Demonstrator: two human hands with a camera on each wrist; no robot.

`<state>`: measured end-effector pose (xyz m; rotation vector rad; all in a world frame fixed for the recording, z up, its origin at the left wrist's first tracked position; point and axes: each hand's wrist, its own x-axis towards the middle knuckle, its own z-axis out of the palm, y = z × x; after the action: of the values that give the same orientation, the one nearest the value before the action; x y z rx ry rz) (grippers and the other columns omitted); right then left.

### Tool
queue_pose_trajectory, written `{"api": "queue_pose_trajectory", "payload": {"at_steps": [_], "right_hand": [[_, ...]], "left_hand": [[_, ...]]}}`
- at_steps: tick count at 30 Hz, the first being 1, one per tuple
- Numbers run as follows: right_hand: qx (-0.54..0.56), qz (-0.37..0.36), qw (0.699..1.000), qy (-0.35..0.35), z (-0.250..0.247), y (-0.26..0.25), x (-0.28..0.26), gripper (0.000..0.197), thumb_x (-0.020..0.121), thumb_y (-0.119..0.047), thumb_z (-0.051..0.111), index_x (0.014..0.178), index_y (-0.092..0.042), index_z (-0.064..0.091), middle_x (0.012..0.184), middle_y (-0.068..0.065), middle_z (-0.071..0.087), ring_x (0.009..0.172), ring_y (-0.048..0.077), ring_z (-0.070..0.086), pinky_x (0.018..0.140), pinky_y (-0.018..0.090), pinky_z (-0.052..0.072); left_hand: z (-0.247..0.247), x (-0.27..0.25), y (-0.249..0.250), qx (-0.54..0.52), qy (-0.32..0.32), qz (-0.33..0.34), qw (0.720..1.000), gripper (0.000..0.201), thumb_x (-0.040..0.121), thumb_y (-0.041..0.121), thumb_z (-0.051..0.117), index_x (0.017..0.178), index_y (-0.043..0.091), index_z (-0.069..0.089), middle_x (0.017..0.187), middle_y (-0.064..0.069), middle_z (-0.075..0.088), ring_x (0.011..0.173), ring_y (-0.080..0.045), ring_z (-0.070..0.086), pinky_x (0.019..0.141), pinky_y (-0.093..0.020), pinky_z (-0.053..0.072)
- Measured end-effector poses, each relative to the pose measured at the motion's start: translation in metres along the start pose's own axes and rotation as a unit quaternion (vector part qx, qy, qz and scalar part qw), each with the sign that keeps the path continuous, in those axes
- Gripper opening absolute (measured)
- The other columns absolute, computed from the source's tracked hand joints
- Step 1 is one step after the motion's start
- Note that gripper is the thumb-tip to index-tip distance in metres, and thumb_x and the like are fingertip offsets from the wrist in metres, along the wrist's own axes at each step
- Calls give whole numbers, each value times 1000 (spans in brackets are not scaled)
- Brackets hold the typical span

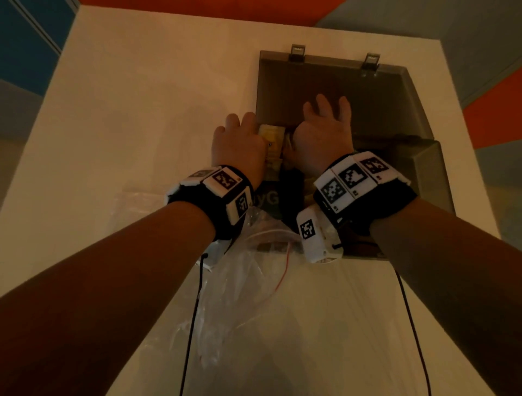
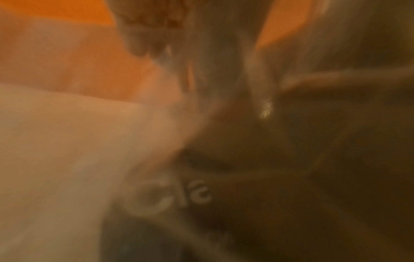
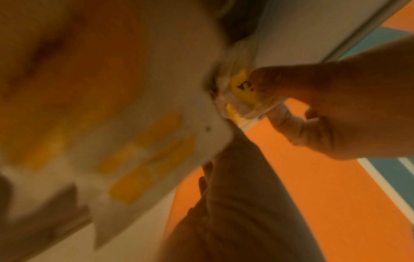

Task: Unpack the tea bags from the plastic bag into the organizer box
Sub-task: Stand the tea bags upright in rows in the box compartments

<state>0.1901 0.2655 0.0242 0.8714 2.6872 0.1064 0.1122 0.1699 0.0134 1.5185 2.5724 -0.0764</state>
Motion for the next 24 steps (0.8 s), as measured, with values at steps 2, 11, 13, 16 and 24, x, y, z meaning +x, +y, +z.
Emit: {"api": "queue_pose_trajectory", "payload": {"at_steps": [2,11,13,16,24], "right_hand": [[62,22,997,34,-3,7,-4,35,86,-43,49,102,-18,68,152,6,27,142,30,11,113,55,4],[463,11,885,49,-8,31,-42,11,80,-29,66,74,-26,58,79,-8,58,87,14,58,81,33,47],[373,-21,928,10,-7,26,-40,10,80,-31,65,78,-23,59,76,-9,53,92,17,53,95,47,37],[219,-73,972,-39,0,12,-36,16,83,-36,60,93,-24,63,75,-12,46,101,20,45,97,42,25],[72,-92,992,47,0,-8,-23,26,88,-40,48,96,-19,60,92,4,61,99,26,52,95,41,27]], "left_hand": [[0,1,0,2,1,1,1000,24,86,22,54,106,10,61,125,-13,41,113,-36,38,82,-39,36],[-4,6,-2,-36,-18,-23,999,34,91,32,47,116,11,55,126,-14,40,115,-36,37,84,-39,35],[-7,4,-2,-54,-27,-32,998,36,91,30,47,120,10,55,128,-15,40,115,-36,37,86,-41,37],[-10,3,-3,-79,-25,-31,996,33,90,29,50,117,12,58,126,-14,40,115,-36,37,89,-42,38],[-18,-4,-8,-130,2,-34,991,30,89,36,51,112,20,62,126,-12,44,116,-35,37,90,-42,37]]}}
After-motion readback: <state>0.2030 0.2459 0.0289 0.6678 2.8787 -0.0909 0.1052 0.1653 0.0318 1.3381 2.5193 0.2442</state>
